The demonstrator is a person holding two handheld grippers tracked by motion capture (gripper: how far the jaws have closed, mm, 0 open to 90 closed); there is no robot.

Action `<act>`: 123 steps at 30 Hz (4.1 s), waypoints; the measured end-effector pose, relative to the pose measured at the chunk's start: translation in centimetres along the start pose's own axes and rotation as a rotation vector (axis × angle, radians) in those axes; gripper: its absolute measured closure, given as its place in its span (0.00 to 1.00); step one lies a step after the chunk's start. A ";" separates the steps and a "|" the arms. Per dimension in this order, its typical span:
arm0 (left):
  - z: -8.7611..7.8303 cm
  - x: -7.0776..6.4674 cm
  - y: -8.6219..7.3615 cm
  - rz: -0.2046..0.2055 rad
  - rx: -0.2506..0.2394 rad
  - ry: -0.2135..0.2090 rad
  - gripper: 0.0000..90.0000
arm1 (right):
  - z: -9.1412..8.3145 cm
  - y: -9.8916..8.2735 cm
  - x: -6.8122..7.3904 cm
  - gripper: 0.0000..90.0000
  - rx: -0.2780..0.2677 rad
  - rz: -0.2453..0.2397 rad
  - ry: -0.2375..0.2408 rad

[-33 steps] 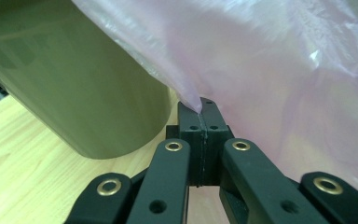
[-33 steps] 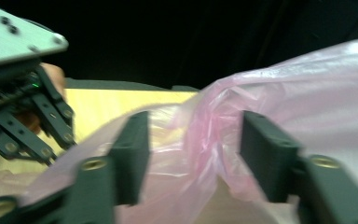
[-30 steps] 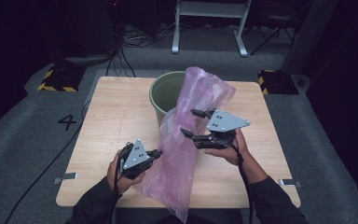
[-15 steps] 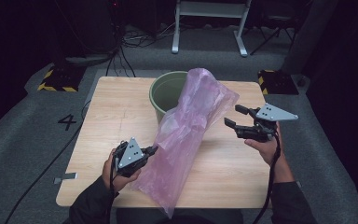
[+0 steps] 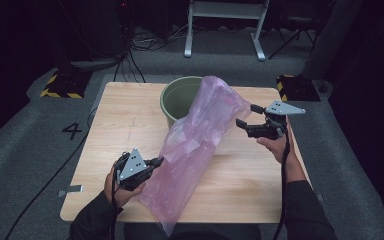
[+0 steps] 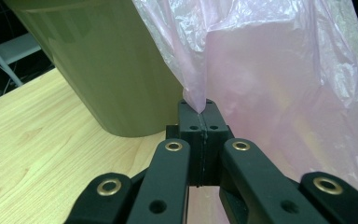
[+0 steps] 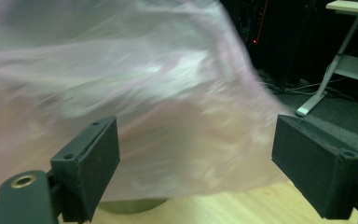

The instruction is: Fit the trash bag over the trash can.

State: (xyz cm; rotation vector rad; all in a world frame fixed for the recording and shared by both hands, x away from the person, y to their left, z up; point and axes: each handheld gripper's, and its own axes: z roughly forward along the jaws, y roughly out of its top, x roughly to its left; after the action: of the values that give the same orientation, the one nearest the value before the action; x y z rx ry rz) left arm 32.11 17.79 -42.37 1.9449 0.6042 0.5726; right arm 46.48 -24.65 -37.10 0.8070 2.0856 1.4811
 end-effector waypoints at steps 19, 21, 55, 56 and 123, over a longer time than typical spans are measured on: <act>0.0 0.0 0.0 0.004 0.001 -0.008 1.00 | -1.4 1.0 0.8 1.00 -0.053 -0.135 0.064; -0.3 -0.1 0.2 0.007 -0.012 -0.006 1.00 | -1.9 1.6 1.4 1.00 -0.064 -0.153 0.054; -5.2 2.9 1.7 -0.005 -0.149 0.127 1.00 | 7.1 9.8 6.2 0.99 0.112 -0.328 0.081; -5.2 2.9 1.8 -0.003 -0.145 0.130 1.00 | 7.3 9.7 6.1 0.99 0.129 -0.327 0.085; -2.9 5.0 6.7 0.030 -0.127 0.155 1.00 | 12.1 10.1 5.4 0.70 0.398 -0.262 0.020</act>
State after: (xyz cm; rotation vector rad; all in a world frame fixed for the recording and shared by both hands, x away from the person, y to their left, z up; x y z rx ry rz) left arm 35.27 20.27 -34.46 1.8035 0.6209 0.7678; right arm 52.60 -10.12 -31.52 0.6226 2.4321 0.9555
